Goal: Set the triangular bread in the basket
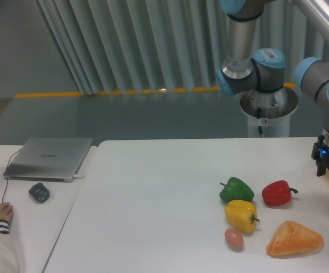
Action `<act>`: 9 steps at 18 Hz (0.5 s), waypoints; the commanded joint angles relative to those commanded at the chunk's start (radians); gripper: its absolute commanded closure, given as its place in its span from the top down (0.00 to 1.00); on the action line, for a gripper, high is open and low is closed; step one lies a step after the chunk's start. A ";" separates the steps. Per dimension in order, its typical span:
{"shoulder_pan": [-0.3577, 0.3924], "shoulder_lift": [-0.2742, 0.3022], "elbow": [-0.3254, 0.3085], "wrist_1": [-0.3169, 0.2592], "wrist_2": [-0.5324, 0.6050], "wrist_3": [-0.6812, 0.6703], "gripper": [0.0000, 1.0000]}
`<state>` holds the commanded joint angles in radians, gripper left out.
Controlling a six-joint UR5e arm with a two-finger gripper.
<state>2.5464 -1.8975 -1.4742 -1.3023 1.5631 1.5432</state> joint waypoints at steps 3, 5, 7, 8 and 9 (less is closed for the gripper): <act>0.008 0.002 0.002 0.000 0.000 0.002 1.00; 0.006 0.003 0.002 0.002 0.000 -0.014 1.00; 0.017 0.009 0.000 0.014 -0.006 -0.020 1.00; 0.017 0.021 -0.006 0.021 -0.005 -0.041 1.00; 0.015 0.029 -0.006 0.029 0.000 -0.082 1.00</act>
<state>2.5618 -1.8685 -1.4803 -1.2733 1.5631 1.4608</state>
